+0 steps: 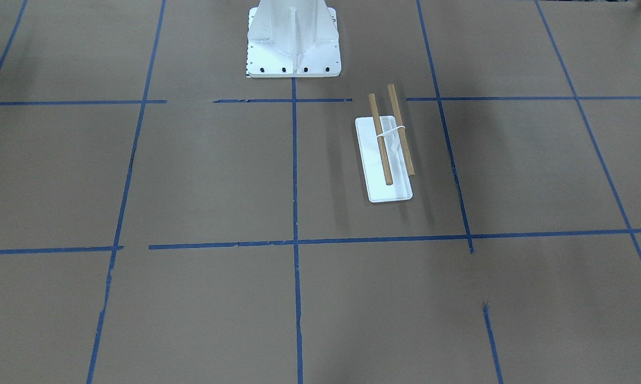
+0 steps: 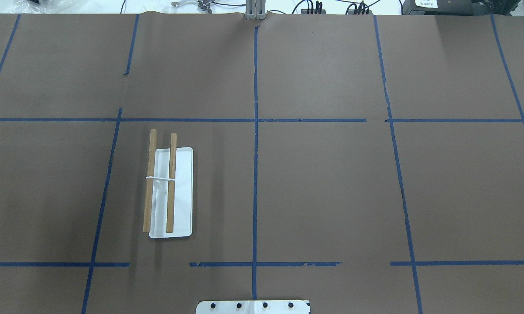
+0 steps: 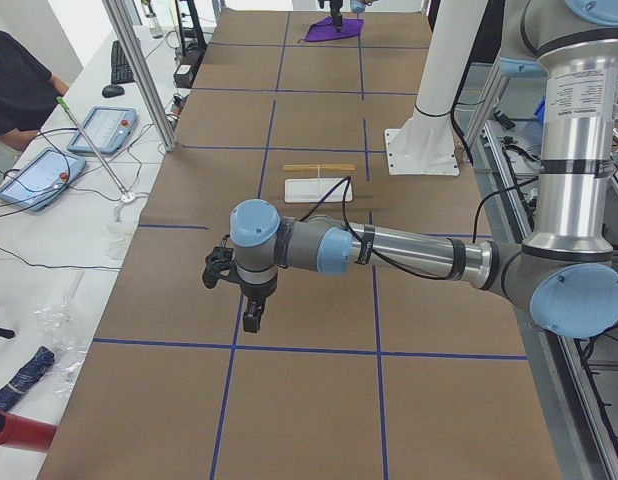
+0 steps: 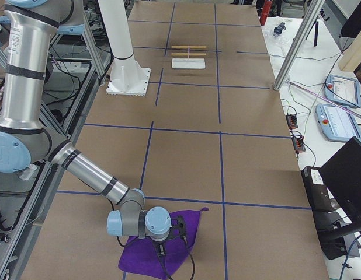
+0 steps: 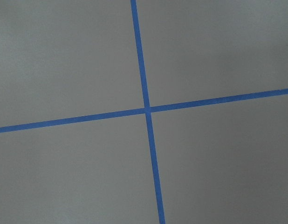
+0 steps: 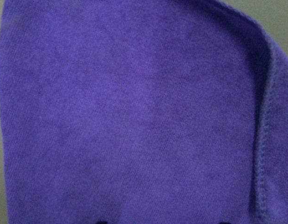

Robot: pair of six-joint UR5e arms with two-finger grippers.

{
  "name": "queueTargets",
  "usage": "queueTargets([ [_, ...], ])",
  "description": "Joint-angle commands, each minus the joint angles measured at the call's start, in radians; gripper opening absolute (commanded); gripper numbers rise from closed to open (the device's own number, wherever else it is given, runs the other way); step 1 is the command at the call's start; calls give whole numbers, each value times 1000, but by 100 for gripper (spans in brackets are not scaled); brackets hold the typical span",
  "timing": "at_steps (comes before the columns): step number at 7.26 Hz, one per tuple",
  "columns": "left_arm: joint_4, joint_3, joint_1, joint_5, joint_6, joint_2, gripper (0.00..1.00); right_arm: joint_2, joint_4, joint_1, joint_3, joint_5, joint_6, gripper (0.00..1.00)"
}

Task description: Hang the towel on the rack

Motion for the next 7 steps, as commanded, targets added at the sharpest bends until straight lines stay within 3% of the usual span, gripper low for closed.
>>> queueTargets([
  [1, 2, -4, -1, 0, 0, 0, 100, 2, 1, 0, 0, -4, -2, 48],
  [4, 2, -3, -1, 0, 0, 0, 100, 0, 4, 0, 1, -5, -2, 32],
  [7, 2, -3, -1, 0, 0, 0, 100, 2, 6, 0, 6, -5, -5, 27],
])
